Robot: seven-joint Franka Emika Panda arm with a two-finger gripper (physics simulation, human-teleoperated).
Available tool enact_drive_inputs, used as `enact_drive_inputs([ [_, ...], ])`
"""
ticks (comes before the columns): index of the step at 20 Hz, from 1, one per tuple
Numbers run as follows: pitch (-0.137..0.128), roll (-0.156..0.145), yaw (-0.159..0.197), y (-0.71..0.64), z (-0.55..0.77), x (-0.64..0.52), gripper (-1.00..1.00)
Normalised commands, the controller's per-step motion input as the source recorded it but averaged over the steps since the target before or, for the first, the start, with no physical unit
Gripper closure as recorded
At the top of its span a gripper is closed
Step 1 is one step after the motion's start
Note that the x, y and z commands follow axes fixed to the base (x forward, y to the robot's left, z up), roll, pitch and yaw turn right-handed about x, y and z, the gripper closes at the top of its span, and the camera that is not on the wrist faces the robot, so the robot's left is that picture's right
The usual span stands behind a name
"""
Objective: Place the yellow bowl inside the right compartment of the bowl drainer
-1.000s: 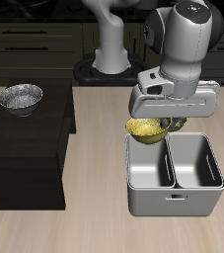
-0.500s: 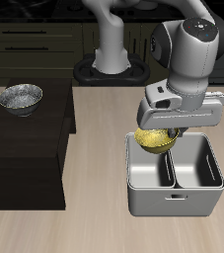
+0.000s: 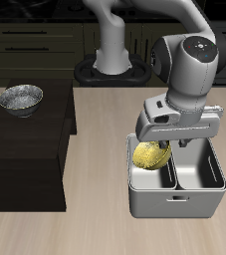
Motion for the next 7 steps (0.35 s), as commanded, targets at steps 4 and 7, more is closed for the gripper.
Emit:
enact_drive_inputs([
  [4, -0.003, 0.0, -0.009, -0.05, 0.03, -0.06, -1.0],
  [7, -0.008, -0.032, 0.012, -0.19, 0.01, -0.04, -1.0],
])
